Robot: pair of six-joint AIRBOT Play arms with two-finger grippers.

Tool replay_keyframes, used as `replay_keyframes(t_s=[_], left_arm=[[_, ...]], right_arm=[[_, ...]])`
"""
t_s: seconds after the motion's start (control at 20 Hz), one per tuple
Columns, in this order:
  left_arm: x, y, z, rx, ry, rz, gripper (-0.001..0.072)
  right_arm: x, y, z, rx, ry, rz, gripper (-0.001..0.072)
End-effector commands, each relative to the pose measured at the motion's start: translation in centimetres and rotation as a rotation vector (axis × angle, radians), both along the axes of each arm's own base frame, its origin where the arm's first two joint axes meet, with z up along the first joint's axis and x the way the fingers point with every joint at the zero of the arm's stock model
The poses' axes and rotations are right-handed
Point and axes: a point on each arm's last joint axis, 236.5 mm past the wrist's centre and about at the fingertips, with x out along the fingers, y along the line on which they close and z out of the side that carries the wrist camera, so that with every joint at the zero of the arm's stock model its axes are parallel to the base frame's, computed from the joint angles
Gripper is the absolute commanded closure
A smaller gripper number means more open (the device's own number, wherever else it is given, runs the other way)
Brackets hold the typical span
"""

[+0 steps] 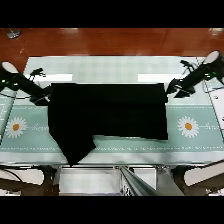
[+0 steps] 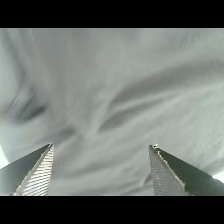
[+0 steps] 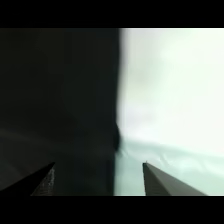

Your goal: Fold the shirts.

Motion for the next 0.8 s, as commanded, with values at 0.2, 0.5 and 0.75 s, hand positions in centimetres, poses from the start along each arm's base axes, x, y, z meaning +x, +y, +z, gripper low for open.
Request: replay_keyframes(t_s=[0.2,0.5,0.75], left_arm=[[-12.4,3.4,-1.5,-0.045,0.025,0.396,0.0004],[-15.7,-2.5,-3.8,-0.214,-0.028,0.561,0.0006],[-17.0,-6.7,-4.1,-0.246,0.013,0.423,0.0005]], right_arm=[[-6.9,1.9,4.8,0.133,-0.39,-0.338,0.0087],[-12.9,6.5,3.9,0.259,-0.371,-0.358,0.0087],[-11.8,5.5,4.8,0.255,-0.414,-0.397,0.0087]])
